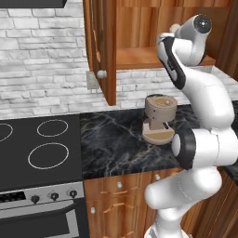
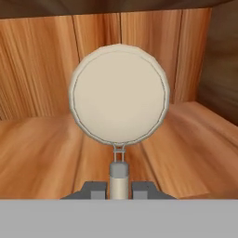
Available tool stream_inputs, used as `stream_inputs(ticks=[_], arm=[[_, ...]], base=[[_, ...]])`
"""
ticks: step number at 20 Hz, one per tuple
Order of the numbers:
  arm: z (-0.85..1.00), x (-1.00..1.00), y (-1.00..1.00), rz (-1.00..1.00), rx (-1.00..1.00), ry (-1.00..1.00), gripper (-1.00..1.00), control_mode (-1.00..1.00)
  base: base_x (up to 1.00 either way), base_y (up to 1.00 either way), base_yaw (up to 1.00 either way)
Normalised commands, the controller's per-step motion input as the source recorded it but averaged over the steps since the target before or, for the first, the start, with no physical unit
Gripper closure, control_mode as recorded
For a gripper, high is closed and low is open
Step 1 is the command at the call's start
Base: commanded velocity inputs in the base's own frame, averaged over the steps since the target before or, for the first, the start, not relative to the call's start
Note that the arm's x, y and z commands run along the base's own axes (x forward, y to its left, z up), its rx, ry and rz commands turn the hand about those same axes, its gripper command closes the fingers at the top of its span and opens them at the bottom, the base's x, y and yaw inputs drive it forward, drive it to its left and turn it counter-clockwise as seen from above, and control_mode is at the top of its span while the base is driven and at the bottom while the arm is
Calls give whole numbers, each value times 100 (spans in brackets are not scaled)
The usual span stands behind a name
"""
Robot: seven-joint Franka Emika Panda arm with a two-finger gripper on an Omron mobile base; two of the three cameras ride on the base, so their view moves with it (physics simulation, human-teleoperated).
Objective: Pick up the bar soap and dish brush from the sink, and place them back in the cabinet, and close the cabinet doors.
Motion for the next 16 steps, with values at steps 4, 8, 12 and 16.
stream_inputs(ticks=[4, 8, 12, 16], arm=[[0, 40, 0, 0, 0, 0, 100, -100], [0, 29, 0, 0, 0, 0, 100, -100], [0, 27, 0, 0, 0, -1, 100, -100], [-3, 21, 0, 0, 0, -8, 100, -100]], base=[[0, 0, 0], [0, 0, 0], [0, 0, 0], [0, 0, 0]])
